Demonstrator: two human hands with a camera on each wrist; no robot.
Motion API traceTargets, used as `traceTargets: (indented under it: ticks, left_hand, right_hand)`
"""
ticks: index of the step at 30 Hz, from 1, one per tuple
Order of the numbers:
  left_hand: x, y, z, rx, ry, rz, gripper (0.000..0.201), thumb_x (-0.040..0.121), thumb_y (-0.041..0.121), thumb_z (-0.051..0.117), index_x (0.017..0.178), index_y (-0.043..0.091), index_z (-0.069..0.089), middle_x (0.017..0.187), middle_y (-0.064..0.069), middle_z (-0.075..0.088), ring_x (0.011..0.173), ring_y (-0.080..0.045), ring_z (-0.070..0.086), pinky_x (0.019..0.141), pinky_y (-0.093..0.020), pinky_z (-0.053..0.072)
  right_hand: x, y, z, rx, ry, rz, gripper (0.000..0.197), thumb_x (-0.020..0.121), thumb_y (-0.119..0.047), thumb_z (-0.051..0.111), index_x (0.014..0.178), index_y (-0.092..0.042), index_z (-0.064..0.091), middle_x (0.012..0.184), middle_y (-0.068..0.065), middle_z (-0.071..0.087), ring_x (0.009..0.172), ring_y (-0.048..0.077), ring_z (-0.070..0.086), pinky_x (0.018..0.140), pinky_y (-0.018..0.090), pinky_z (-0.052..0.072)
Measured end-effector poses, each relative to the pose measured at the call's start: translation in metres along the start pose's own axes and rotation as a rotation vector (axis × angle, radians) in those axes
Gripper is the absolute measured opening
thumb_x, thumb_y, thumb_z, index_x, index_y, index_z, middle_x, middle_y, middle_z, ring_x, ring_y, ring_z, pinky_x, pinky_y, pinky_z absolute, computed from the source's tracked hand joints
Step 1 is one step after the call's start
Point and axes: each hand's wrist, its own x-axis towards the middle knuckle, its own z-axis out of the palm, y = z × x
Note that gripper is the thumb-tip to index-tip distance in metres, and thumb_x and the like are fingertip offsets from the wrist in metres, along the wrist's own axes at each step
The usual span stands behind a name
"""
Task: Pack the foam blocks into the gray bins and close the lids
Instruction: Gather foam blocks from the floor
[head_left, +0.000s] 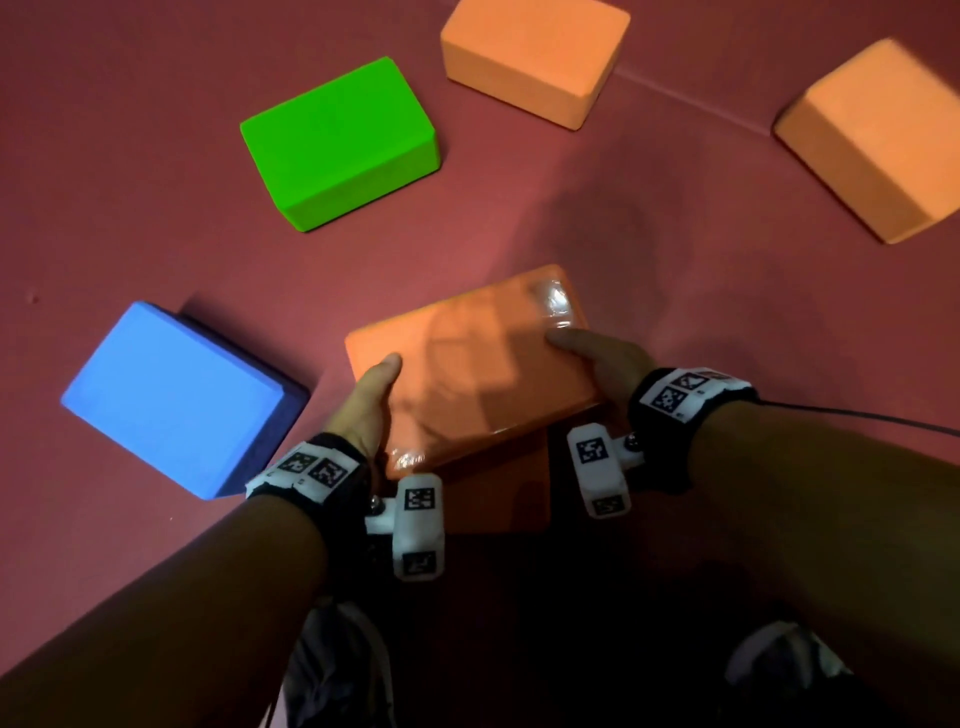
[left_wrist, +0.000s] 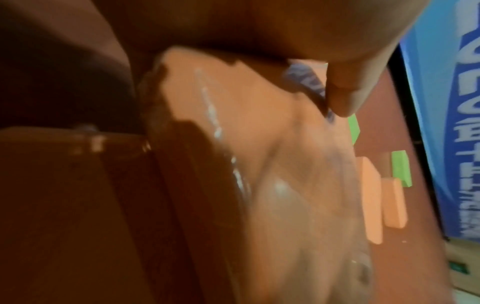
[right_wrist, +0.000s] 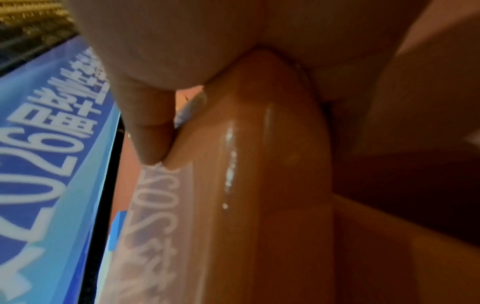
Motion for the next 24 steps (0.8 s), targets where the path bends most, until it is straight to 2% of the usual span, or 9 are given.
traceTargets:
  ticks: [4,7,10,12,14,17,19,21,24]
  left_hand:
    - [0.005,0.045,0.017,0.017,-0.082,0.136,0.071,0.064,0.068,0.066,0.112,0.016,0.071,0.103,-0.015,0.073,0.082,-0.032,0.071,0.087,-0.055,0.054]
    - [0.013,0.062,0.018,0.108,-0.034,0.205,0.091,0.044,0.082,0.071,0.114,0.023,0.070,0.109,-0.012,0.072,0.095,-0.035,0.069,0.094,-0.058,0.049]
    - [-0.005,0.036,0.013,0.043,-0.035,0.165,0.071,0.060,0.074,0.064,0.098,0.015,0.072,0.084,-0.010,0.072,0.071,-0.031,0.067,0.068,-0.040,0.056]
    - [-0.018,-0.008,0.010,0.052,-0.057,0.054,0.071,0.054,0.080,0.059,0.084,0.016,0.067,0.070,-0.014,0.059,0.058,-0.027,0.055,0.052,-0.029,0.045]
    - [-0.024,-0.053,0.005,0.067,-0.077,0.017,0.079,0.046,0.087,0.060,0.088,0.020,0.068,0.072,-0.007,0.062,0.062,-0.025,0.056,0.059,-0.032,0.046]
    - [-0.025,-0.090,0.004,0.074,0.024,-0.010,0.082,0.053,0.088,0.057,0.114,0.032,0.063,0.106,-0.001,0.072,0.094,-0.026,0.069,0.085,-0.048,0.054]
    - [-0.034,-0.095,0.007,0.075,0.037,-0.102,0.073,0.069,0.083,0.054,0.120,0.032,0.058,0.115,-0.006,0.069,0.097,-0.030,0.068,0.079,-0.048,0.056]
    - [-0.041,-0.100,0.011,0.076,0.043,-0.202,0.064,0.080,0.075,0.049,0.125,0.030,0.052,0.115,-0.009,0.066,0.094,-0.033,0.067,0.069,-0.045,0.054]
    - [-0.044,-0.108,0.017,0.085,0.026,-0.243,0.077,0.077,0.076,0.050,0.136,0.028,0.045,0.120,-0.010,0.063,0.098,-0.035,0.065,0.067,-0.043,0.052]
  right_hand:
    - [-0.003,-0.011,-0.008,0.135,0.027,-0.019,0.056,0.061,-0.053,0.080,0.096,-0.011,0.073,0.089,0.014,0.074,0.075,0.032,0.068,0.079,0.051,0.054]
    - [-0.010,-0.032,-0.017,0.094,0.024,-0.035,0.063,0.059,-0.058,0.079,0.095,-0.007,0.073,0.077,0.015,0.067,0.059,0.030,0.060,0.058,0.039,0.050]
    - [-0.011,-0.064,-0.019,-0.079,0.025,-0.097,0.073,0.044,-0.063,0.083,0.102,-0.018,0.076,0.098,0.014,0.073,0.082,0.034,0.067,0.080,0.052,0.054]
    - [-0.007,-0.082,-0.014,-0.286,0.030,-0.166,0.064,0.048,-0.062,0.081,0.097,-0.023,0.076,0.096,0.007,0.074,0.086,0.031,0.067,0.081,0.047,0.054]
    - [-0.004,-0.092,0.000,-0.438,-0.039,-0.201,0.042,0.061,-0.053,0.076,0.087,-0.021,0.073,0.085,0.005,0.072,0.080,0.029,0.064,0.070,0.043,0.052]
    - [0.004,-0.091,0.018,-0.749,-0.132,-0.316,0.034,0.087,-0.044,0.064,0.112,-0.022,0.068,0.110,0.004,0.069,0.102,0.026,0.064,0.089,0.039,0.052]
    - [0.006,-0.086,0.026,-0.922,-0.132,-0.393,0.041,0.091,-0.044,0.060,0.127,-0.026,0.062,0.125,-0.001,0.064,0.118,0.022,0.058,0.096,0.032,0.046]
    - [0.006,-0.078,0.029,-1.023,-0.125,-0.452,0.044,0.088,-0.049,0.061,0.127,-0.030,0.062,0.122,-0.005,0.063,0.119,0.020,0.056,0.087,0.026,0.039]
    - [0.010,-0.071,0.030,-1.097,-0.118,-0.493,0.054,0.084,-0.059,0.060,0.128,-0.028,0.061,0.129,-0.002,0.062,0.119,0.022,0.055,0.087,0.028,0.036]
